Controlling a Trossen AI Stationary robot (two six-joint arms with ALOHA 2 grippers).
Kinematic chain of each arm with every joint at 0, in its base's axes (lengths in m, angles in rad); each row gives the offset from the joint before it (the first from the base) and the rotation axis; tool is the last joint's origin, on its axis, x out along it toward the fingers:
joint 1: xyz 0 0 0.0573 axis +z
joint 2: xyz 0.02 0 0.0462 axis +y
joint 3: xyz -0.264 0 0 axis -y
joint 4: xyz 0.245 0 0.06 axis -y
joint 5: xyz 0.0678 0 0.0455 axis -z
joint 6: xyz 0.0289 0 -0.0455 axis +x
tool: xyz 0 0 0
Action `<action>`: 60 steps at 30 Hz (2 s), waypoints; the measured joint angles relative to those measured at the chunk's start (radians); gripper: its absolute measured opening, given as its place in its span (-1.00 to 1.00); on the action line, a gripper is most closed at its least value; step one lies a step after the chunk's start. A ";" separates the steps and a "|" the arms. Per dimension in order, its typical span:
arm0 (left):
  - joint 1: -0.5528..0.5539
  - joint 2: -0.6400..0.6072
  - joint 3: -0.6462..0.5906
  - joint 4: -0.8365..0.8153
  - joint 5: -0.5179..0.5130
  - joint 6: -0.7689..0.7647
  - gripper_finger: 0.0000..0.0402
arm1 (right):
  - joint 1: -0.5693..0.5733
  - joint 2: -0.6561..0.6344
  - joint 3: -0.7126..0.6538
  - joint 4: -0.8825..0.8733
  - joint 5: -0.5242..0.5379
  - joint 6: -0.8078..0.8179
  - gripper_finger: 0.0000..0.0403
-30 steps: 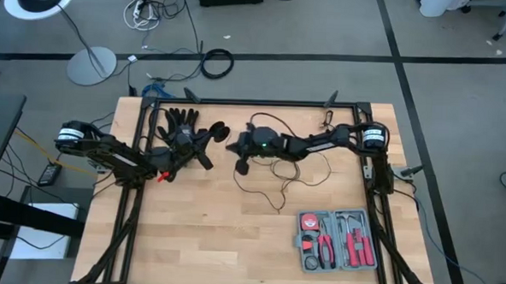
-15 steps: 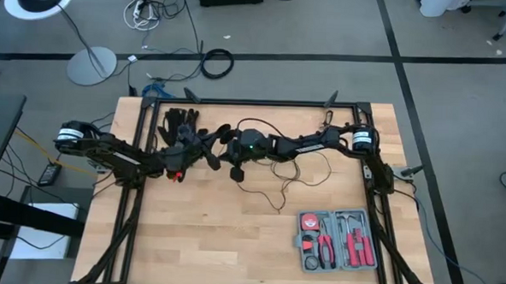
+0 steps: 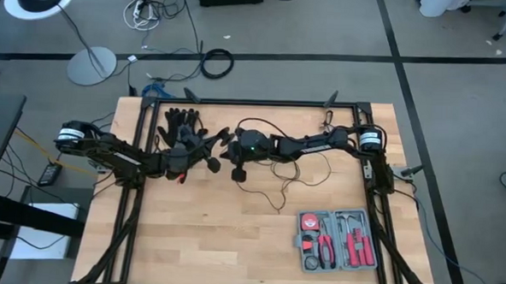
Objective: Coil cords
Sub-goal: Coil the black wire
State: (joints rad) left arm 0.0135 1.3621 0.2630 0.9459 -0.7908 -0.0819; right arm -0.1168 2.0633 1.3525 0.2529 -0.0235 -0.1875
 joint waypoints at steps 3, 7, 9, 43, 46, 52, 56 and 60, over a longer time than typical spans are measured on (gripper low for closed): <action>0.000 0.000 0.000 -0.006 0.037 -0.001 -1.00 | -0.001 0.000 0.001 -0.004 -0.037 -0.007 -1.00; 0.000 0.000 -0.001 0.003 0.089 -0.026 -1.00 | -0.011 0.000 0.001 0.015 -0.075 -0.050 -1.00; 0.000 0.000 -0.001 0.004 0.101 -0.036 -1.00 | -0.014 0.000 0.001 0.027 -0.079 -0.083 -1.00; 0.000 0.001 -0.002 -0.026 0.078 -0.077 -1.00 | -0.035 -0.171 0.002 -0.242 -0.078 -0.051 -1.00; 0.000 0.001 -0.001 0.005 0.076 -0.100 -1.00 | -0.028 -0.171 0.002 -0.236 -0.079 -0.051 -1.00; 0.008 0.000 0.011 0.020 0.079 -0.137 -1.00 | -0.022 -0.152 0.001 -0.233 -0.075 -0.037 -1.00; 0.008 0.000 0.013 0.099 0.079 -0.135 -1.00 | -0.020 -0.141 -0.029 -0.176 -0.003 -0.001 -1.00; 0.015 0.000 0.014 0.143 0.079 -0.135 -1.00 | -0.017 -0.119 -0.096 -0.040 0.022 0.038 -1.00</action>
State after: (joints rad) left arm 0.0287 1.3621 0.2768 1.0884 -0.7114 -0.2164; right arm -0.1342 1.9439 1.2563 0.2125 -0.0014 -0.1497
